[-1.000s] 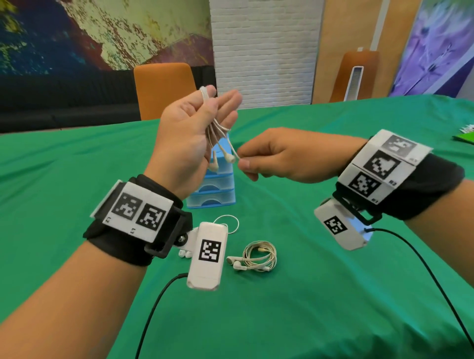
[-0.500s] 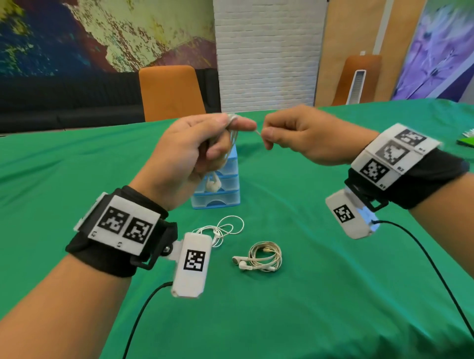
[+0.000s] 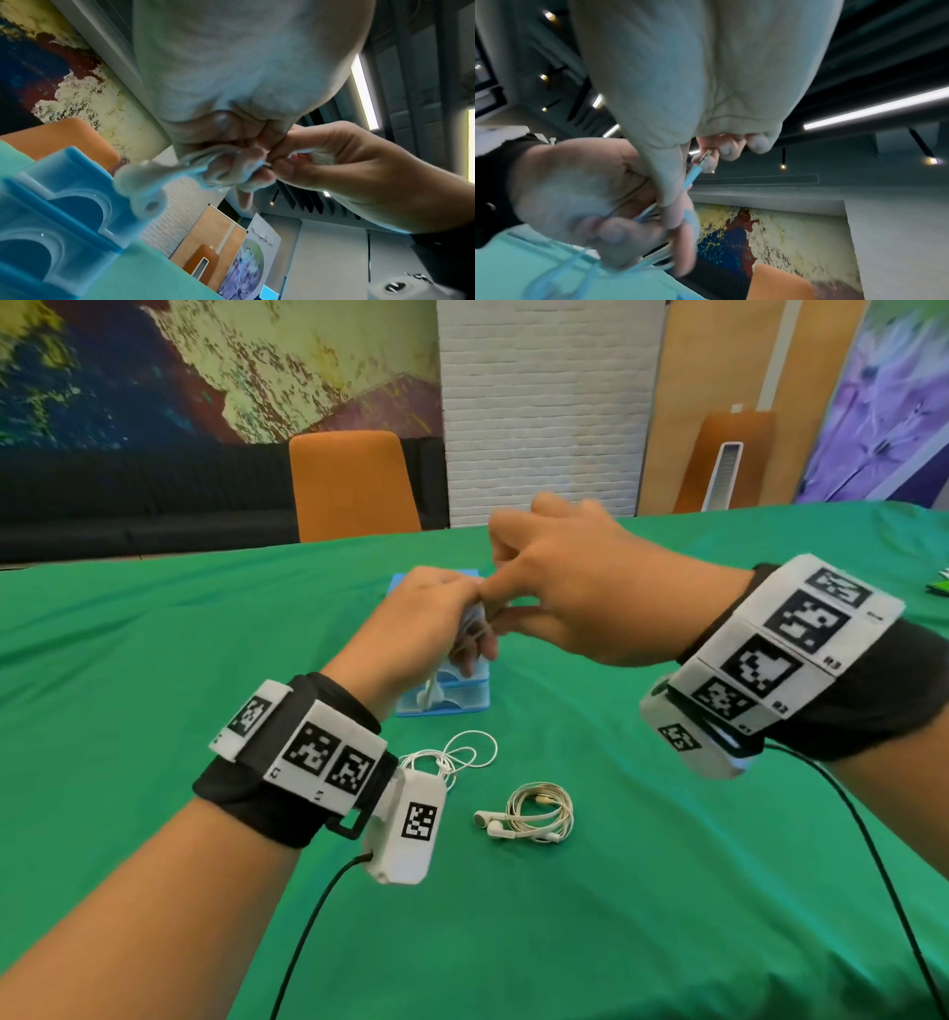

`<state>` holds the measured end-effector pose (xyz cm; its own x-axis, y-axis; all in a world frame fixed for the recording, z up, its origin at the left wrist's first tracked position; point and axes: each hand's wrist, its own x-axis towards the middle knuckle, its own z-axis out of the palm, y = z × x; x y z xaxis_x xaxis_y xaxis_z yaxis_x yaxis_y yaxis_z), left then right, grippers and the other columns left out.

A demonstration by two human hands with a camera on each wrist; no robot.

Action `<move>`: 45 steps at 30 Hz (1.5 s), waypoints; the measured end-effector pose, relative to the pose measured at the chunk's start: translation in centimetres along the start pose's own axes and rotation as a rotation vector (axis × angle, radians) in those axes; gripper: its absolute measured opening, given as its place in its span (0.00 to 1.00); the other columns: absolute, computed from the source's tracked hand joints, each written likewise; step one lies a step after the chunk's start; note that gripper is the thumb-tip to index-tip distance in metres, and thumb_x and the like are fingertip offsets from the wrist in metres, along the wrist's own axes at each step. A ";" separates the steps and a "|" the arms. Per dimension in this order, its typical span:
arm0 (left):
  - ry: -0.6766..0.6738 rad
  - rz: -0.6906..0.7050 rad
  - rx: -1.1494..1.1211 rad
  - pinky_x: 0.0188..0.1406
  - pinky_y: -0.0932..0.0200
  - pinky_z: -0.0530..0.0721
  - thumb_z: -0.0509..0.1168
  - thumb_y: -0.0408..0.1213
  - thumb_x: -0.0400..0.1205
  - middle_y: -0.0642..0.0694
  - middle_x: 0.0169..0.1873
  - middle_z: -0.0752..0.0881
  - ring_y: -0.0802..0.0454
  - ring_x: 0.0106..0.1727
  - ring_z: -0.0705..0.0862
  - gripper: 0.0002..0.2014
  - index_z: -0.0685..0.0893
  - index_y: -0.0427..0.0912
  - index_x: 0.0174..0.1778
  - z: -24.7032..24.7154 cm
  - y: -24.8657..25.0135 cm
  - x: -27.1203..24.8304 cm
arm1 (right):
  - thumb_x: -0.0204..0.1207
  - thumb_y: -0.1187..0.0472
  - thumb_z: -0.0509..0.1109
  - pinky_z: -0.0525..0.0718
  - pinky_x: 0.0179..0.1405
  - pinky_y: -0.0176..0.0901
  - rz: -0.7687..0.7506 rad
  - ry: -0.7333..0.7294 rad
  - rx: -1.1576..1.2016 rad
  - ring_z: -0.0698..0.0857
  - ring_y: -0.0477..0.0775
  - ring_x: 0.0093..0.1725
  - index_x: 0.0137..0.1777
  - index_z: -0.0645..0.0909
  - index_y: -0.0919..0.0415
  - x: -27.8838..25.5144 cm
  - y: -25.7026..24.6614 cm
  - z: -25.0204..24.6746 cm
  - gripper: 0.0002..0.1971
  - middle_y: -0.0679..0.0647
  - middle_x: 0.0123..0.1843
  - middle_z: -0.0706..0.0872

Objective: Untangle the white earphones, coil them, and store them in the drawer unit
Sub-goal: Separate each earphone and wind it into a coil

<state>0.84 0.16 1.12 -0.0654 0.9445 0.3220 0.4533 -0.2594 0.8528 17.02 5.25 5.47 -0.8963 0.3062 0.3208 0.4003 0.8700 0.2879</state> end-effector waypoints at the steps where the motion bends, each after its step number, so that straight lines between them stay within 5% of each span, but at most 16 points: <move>1: -0.046 -0.026 0.033 0.23 0.60 0.72 0.54 0.34 0.88 0.35 0.26 0.82 0.47 0.22 0.73 0.19 0.84 0.26 0.40 0.1 0.2 -0.1 | 0.82 0.47 0.67 0.77 0.49 0.58 0.004 -0.018 -0.055 0.72 0.57 0.51 0.55 0.87 0.43 0.1 0.2 -0.3 0.08 0.47 0.50 0.68; 5: -0.110 -0.098 -0.104 0.21 0.59 0.63 0.51 0.42 0.87 0.28 0.28 0.75 0.46 0.24 0.64 0.24 0.85 0.27 0.41 0.3 0.0 -0.1 | 0.83 0.53 0.68 0.76 0.35 0.54 -0.064 0.019 -0.072 0.71 0.54 0.38 0.51 0.88 0.51 0.1 0.5 -0.5 0.08 0.47 0.40 0.68; 8: -0.070 -0.147 -0.230 0.20 0.60 0.65 0.54 0.40 0.82 0.33 0.32 0.73 0.49 0.23 0.61 0.19 0.81 0.28 0.37 0.4 -0.3 0.1 | 0.82 0.54 0.66 0.71 0.26 0.50 -0.058 0.112 -0.084 0.67 0.55 0.32 0.44 0.86 0.57 -0.3 0.4 0.0 0.11 0.47 0.36 0.67; 11: -0.036 -0.188 -0.209 0.20 0.63 0.68 0.54 0.36 0.84 0.42 0.22 0.64 0.49 0.21 0.66 0.20 0.82 0.28 0.34 0.5 -0.2 0.0 | 0.80 0.57 0.66 0.71 0.25 0.49 0.000 0.172 -0.080 0.67 0.56 0.32 0.40 0.85 0.59 -0.4 0.3 0.5 0.11 0.49 0.34 0.70; 17: -0.008 -0.215 -0.437 0.13 0.66 0.58 0.53 0.36 0.85 0.48 0.19 0.62 0.55 0.17 0.57 0.21 0.74 0.34 0.25 0.2 0.1 0.4 | 0.78 0.52 0.66 0.81 0.37 0.55 0.168 0.296 0.203 0.83 0.62 0.35 0.43 0.91 0.59 0.1 0.0 1.9 0.14 0.57 0.34 0.88; 20: 0.034 -0.223 -0.540 0.10 0.69 0.53 0.53 0.36 0.83 0.47 0.19 0.63 0.58 0.14 0.55 0.20 0.71 0.37 0.24 0.0 0.0 0.5 | 0.76 0.58 0.72 0.85 0.41 0.48 0.359 0.402 0.547 0.88 0.53 0.36 0.47 0.94 0.55 0.2 -0.6 2.7 0.08 0.52 0.36 0.92; 23: 0.049 -0.213 -0.624 0.09 0.69 0.54 0.52 0.35 0.83 0.50 0.16 0.67 0.60 0.12 0.56 0.18 0.69 0.39 0.26 0.0 0.0 0.5 | 0.70 0.59 0.75 0.89 0.56 0.46 0.387 0.407 0.889 0.92 0.40 0.47 0.54 0.93 0.53 0.4 -1.6 3.3 0.12 0.47 0.45 0.94; 28: 0.058 -0.193 -0.724 0.15 0.66 0.51 0.51 0.34 0.84 0.54 0.12 0.65 0.61 0.12 0.57 0.17 0.68 0.38 0.27 0.0 -0.4 0.3 | 0.70 0.74 0.77 0.88 0.62 0.55 0.436 0.411 1.171 0.93 0.56 0.53 0.57 0.90 0.67 1.1 -1.8 4.4 0.15 0.58 0.49 0.94; 32: 0.062 -0.162 -0.642 0.21 0.65 0.65 0.57 0.35 0.86 0.50 0.18 0.65 0.56 0.18 0.66 0.19 0.77 0.34 0.29 0.1 -0.7 0.3 | 0.71 0.71 0.80 0.89 0.58 0.56 0.517 0.468 1.163 0.93 0.57 0.48 0.51 0.91 0.67 1.4 -1.3 5.0 0.09 0.60 0.45 0.94; 37: 0.105 -0.074 -0.500 0.31 0.66 0.82 0.64 0.35 0.88 0.43 0.26 0.79 0.53 0.27 0.83 0.14 0.85 0.27 0.42 -0.1 -1.3 0.2 | 0.76 0.74 0.74 0.79 0.33 0.29 0.566 0.457 1.264 0.82 0.39 0.30 0.50 0.86 0.74 1.2 -1.3 5.4 0.04 0.59 0.37 0.88; 41: 0.109 -0.033 -0.424 0.45 0.58 0.88 0.68 0.28 0.84 0.34 0.38 0.89 0.46 0.40 0.88 0.10 0.83 0.26 0.59 -0.5 -1.7 -0.4 | 0.78 0.75 0.71 0.75 0.31 0.32 0.655 0.457 1.284 0.76 0.45 0.30 0.50 0.87 0.70 0.7 -0.5 5.9 0.05 0.58 0.35 0.82; 45: 0.116 0.037 -0.304 0.49 0.44 0.91 0.70 0.24 0.82 0.29 0.43 0.91 0.40 0.44 0.89 0.09 0.81 0.33 0.56 -0.5 -1.5 -0.9 | 0.79 0.72 0.72 0.78 0.37 0.37 0.722 0.398 1.339 0.81 0.47 0.35 0.49 0.88 0.64 0.1 0.3 6.1 0.06 0.58 0.40 0.86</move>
<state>-0.27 -0.35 -0.25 -0.1625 0.9088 0.3844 0.1724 -0.3574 0.9179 15.91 7.86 0.12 -0.4056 0.8629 0.3016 0.0585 0.3538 -0.9335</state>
